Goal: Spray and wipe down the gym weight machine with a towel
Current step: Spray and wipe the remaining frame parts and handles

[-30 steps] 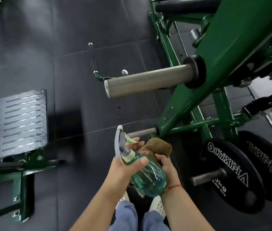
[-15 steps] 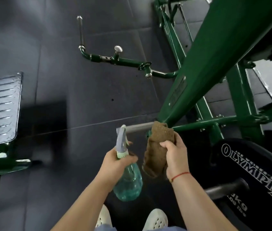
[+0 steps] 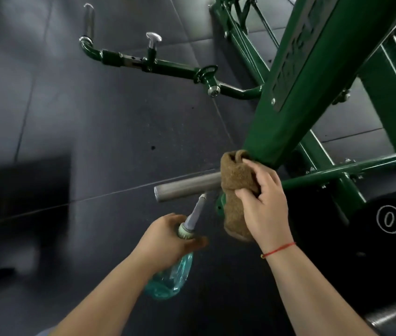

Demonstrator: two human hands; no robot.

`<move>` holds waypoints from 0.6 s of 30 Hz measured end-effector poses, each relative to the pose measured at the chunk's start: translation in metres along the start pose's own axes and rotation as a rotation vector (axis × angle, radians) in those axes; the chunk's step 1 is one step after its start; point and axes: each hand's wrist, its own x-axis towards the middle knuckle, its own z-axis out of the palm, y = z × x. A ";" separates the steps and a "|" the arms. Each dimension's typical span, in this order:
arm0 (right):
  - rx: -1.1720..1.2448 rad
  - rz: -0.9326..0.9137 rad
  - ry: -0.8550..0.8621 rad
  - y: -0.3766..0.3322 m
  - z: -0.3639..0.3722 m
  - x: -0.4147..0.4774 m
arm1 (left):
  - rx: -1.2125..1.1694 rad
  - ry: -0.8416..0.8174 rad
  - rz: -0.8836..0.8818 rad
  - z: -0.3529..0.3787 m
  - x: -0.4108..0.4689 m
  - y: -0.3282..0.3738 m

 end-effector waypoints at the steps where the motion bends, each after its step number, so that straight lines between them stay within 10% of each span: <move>1: -0.033 -0.041 0.016 0.006 0.004 0.001 | 0.018 0.005 0.014 0.002 0.004 -0.005; 18: -0.821 -0.361 -0.051 0.030 0.111 0.003 | -0.303 0.375 0.019 -0.062 0.012 -0.024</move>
